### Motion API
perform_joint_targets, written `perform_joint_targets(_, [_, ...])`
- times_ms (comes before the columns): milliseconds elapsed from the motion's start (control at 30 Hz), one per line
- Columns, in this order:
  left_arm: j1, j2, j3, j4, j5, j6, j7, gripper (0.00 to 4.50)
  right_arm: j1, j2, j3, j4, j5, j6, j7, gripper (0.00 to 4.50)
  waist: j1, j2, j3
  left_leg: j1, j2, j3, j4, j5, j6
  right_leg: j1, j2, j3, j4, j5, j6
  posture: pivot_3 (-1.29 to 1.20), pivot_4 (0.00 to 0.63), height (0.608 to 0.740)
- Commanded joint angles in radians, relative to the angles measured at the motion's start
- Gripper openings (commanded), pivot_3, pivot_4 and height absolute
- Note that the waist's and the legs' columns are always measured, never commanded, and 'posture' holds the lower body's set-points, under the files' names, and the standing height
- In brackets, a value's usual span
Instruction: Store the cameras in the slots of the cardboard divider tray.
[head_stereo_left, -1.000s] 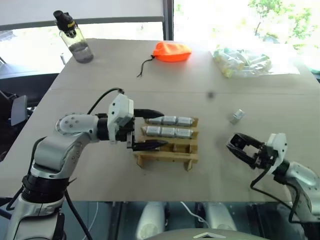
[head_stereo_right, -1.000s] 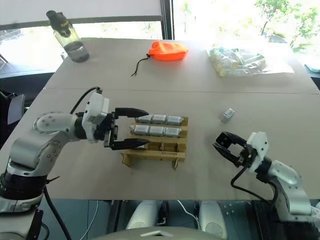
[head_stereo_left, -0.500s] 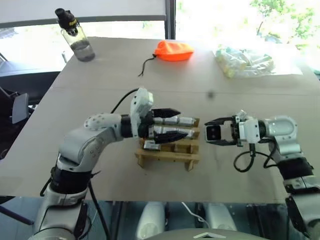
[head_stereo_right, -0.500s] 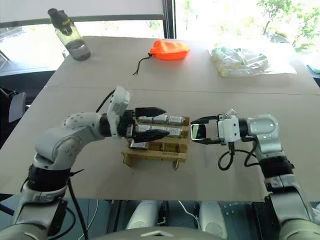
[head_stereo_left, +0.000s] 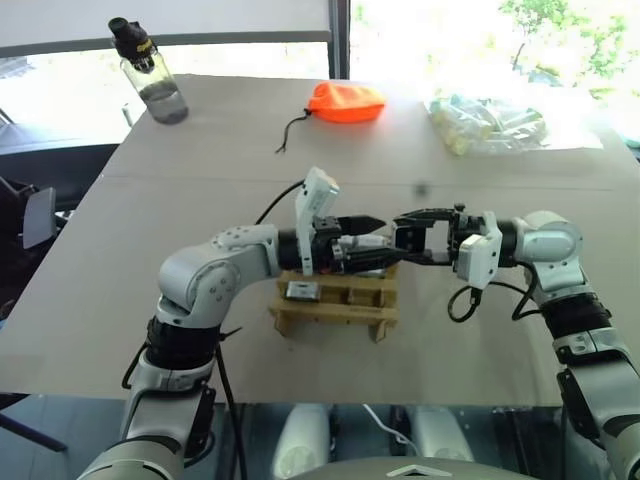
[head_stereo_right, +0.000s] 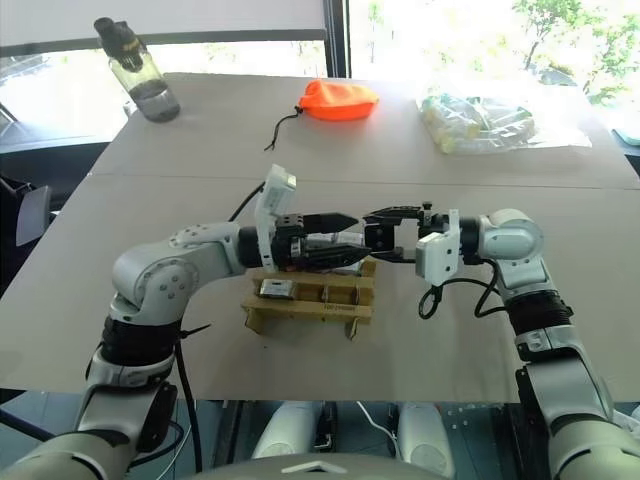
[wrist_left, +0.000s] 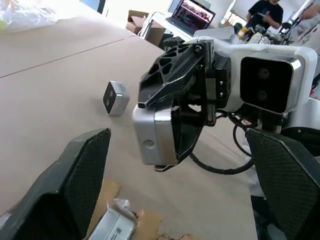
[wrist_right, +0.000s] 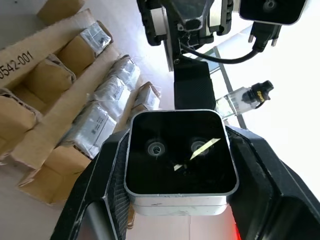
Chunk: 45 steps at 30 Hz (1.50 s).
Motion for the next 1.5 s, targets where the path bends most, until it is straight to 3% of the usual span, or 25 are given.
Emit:
perform_joint_targets(33, [-0.031,0.004,0.007,0.016,0.007,-0.028,-0.016,4.5,-0.03,-0.03,0.024,0.007,-0.02,-0.1,-0.032,2.0,0.0,0.0,0.0,0.0,0.0,0.0,0.0,0.0,0.0,0.0,0.0,0.0,0.0,0.0,0.0,0.0,0.15,0.726])
perform_joint_targets(700, [-0.052,-0.034,-0.026,0.07,0.056,-0.061,-0.021,4.5,-0.1,-0.053,0.111,0.076,-0.06,-0.184,-0.167,2.0,0.0,0.0,0.0,0.0,0.0,0.0,0.0,0.0,0.0,0.0,0.0,0.0,0.0,0.0,0.0,0.0,0.15,0.726])
perform_joint_targets(800, [-0.053,-0.039,-0.022,0.074,0.06,-0.071,-0.021,3.76,-0.104,-0.06,0.123,0.081,-0.071,-0.202,-0.178,2.0,0.0,0.0,0.0,0.0,0.0,0.0,0.0,0.0,0.0,0.0,0.0,0.0,0.0,0.0,0.0,0.0,0.15,0.726])
perform_joint_targets(1000, [-0.06,-0.043,-0.014,0.078,0.049,-0.062,-0.025,0.83,-0.107,-0.066,0.134,0.085,-0.076,-0.206,-0.203,2.0,0.0,0.0,0.0,0.0,0.0,0.0,0.0,0.0,0.0,0.0,0.0,0.0,0.0,0.0,0.0,0.0,0.15,0.726])
perform_joint_targets(1033, [-0.059,-0.044,-0.016,0.076,0.049,-0.061,-0.026,0.68,-0.108,-0.068,0.136,0.085,-0.079,-0.208,-0.209,2.0,-0.001,0.0,0.0,0.0,0.0,0.0,0.0,0.0,0.0,0.0,0.0,0.0,0.0,0.0,0.0,0.0,0.15,0.726])
perform_joint_targets(1500, [-0.064,-0.036,0.002,0.067,0.017,-0.005,-0.024,0.7,-0.147,-0.095,0.113,0.153,-0.146,-0.246,-0.313,2.0,-0.001,0.0,0.0,0.0,0.0,0.0,0.0,0.0,0.0,0.0,-0.001,0.0,0.0,0.0,0.0,0.0,0.15,0.726])
